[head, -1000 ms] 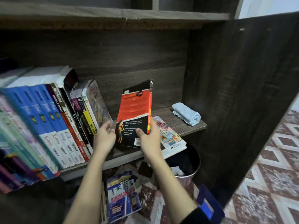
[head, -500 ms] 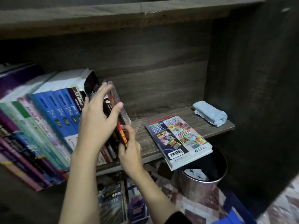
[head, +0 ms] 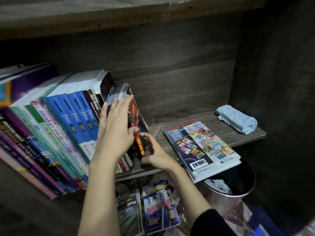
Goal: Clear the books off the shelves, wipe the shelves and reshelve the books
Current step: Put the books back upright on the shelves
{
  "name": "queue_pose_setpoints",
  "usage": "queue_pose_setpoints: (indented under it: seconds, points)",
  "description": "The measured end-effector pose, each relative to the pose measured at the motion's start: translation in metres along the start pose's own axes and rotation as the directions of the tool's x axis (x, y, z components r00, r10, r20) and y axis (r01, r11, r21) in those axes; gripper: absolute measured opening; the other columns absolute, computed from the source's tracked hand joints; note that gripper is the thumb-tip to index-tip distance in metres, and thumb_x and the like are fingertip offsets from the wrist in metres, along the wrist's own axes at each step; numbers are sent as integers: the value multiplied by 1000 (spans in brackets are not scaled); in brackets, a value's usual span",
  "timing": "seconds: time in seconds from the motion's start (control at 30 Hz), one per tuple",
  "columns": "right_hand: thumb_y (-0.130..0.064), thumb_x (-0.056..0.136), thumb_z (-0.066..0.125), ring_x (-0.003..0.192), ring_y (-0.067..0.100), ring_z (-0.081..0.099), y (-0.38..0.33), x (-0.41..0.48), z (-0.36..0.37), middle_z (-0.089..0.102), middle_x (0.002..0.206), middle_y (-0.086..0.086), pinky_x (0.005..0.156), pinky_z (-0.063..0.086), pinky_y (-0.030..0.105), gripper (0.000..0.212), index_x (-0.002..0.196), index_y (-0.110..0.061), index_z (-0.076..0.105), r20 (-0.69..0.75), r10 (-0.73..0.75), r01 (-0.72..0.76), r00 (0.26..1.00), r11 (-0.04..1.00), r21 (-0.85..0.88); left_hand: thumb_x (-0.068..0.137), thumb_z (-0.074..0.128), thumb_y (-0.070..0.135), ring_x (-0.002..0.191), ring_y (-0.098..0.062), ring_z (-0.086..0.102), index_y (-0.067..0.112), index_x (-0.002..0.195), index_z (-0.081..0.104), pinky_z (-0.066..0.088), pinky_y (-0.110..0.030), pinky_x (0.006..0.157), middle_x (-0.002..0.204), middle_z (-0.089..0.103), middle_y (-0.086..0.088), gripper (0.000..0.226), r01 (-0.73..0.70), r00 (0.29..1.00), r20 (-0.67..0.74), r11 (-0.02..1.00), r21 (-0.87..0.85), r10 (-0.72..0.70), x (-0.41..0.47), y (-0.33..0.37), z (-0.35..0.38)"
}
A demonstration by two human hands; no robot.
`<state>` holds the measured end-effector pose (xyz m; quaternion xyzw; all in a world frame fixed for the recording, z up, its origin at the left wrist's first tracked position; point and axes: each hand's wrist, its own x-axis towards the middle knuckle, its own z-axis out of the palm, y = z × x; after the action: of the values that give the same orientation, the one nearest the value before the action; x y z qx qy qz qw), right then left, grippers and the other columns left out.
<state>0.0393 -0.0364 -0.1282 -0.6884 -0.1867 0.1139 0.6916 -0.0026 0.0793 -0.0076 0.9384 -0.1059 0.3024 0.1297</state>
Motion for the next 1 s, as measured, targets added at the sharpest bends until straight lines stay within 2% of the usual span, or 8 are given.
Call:
queue_pose_setpoints:
  seconds: [0.07,0.2,0.3,0.4,0.5,0.63,0.8,1.0]
  points:
    - [18,70,68,99,8,52,2,0,-6,50,116,1,83,48,16,80,127,-33,43,-21,11,-11,1000,1000,-11,80,72,17,144,-5,7,28,149,17,-29,-9,100,156,21,9,89,8,1000,-21,1000,12,-7,1,-1,3]
    - [1,64,83,86,11,52,16,10,-4,56,92,-9,88,51,37,58,93,-41,55,-196,24,-42,980,995,-87,79,72,15,143,-8,15,24,148,22,-26,-11,103,153,28,6,86,30,994,-106,998,51,-24,3,-1,14]
    - [-5,65,84,63,6,47,23,18,-2,58,77,-4,69,45,24,48,97,-35,63,-251,1,-39,968,988,-147,76,73,8,142,-11,18,21,148,25,-14,-24,115,151,32,4,87,53,991,-125,997,64,-44,5,-3,21]
    - [-5,69,82,52,-8,47,25,23,-4,60,92,-5,65,40,10,52,118,-12,66,-278,-20,-25,960,987,-158,71,74,1,138,-15,24,16,147,28,8,-39,118,147,38,-1,90,60,991,-126,993,97,-47,8,-4,27]
    - [-6,72,80,69,-12,54,25,24,-5,60,99,-3,69,39,3,54,123,-9,63,-293,-60,-3,954,978,-208,66,78,4,131,-15,27,14,145,32,6,-34,113,142,44,-2,92,81,984,-168,981,174,-52,10,-5,34]
    - [-15,76,78,107,11,56,26,26,-6,62,118,3,88,35,6,53,126,-13,61,-289,-93,0,953,952,-307,61,81,5,126,-16,30,14,142,39,7,-33,110,136,49,-4,92,99,976,-210,974,205,-55,12,-5,37]
    - [-21,79,76,111,12,54,26,25,-7,60,122,2,89,34,10,53,129,-15,59,-269,-88,-26,959,920,-392,59,80,3,124,-17,29,13,140,40,9,-34,109,134,50,-6,91,109,971,-232,971,212,-58,13,-3,39]
    - [-10,78,74,118,18,55,14,28,-15,60,129,3,107,39,31,61,135,-19,54,-163,78,-134,984,922,-363,74,71,8,132,-22,35,12,142,39,2,-32,112,141,46,-5,75,62,965,-262,986,157,-19,9,0,34]
